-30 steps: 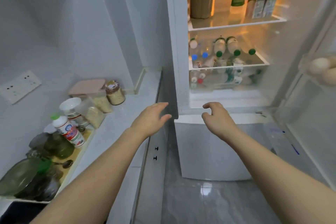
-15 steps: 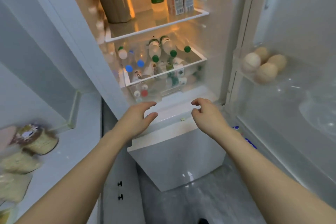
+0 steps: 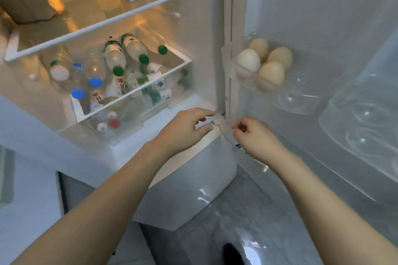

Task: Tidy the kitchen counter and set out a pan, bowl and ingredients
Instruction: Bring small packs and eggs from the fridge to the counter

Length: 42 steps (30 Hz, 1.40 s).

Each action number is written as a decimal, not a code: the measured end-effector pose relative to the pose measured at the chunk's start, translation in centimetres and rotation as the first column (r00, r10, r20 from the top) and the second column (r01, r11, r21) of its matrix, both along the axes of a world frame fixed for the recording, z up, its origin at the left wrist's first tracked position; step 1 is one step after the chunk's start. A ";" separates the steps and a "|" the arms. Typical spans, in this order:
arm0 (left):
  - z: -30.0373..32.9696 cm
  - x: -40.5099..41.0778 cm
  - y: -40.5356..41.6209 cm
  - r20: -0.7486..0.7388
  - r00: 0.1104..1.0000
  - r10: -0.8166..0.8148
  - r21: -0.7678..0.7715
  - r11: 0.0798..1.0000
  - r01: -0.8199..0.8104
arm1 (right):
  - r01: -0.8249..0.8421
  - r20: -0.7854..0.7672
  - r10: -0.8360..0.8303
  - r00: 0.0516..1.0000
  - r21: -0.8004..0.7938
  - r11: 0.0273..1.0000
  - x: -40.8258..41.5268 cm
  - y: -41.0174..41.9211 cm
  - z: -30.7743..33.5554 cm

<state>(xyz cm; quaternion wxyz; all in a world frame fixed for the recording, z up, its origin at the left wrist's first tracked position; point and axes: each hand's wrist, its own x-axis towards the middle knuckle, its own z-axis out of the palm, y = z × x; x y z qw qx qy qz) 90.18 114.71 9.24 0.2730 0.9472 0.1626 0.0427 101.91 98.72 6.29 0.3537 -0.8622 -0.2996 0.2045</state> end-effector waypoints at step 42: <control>-7.7 13.2 -7.9 -0.664 0.743 -0.084 0.244 0.915 0.322 | -0.092 0.168 0.226 0.960 -0.570 0.817 2.4 -5.8 -7.9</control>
